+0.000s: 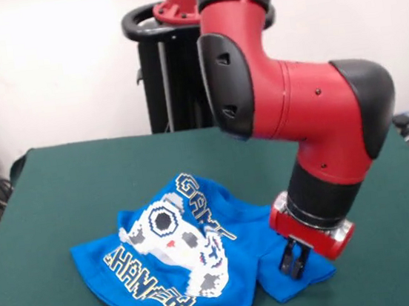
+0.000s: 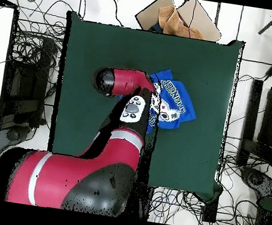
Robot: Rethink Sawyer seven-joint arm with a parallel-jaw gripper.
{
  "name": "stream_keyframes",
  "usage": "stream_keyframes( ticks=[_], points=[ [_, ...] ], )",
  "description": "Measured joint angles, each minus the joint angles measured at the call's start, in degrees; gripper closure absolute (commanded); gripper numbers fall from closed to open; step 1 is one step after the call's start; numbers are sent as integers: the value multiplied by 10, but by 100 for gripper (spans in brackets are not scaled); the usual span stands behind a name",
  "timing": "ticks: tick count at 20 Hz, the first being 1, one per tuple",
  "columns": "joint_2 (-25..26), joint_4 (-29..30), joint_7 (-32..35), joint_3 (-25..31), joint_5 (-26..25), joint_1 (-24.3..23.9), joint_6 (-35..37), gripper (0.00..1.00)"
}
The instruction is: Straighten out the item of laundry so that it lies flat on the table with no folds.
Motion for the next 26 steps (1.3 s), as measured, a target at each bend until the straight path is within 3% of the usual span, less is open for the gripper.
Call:
stream_keyframes(
  ticks=[6, 13, 26],
  points=[
    [8, -8, 0, -11, 27, 2, 11, 100],
    [-4, 27, 0, 1, 86, -21, -10, 100],
    [-65, 210, 0, 37, 162, -38, -173, 100]
  ],
)
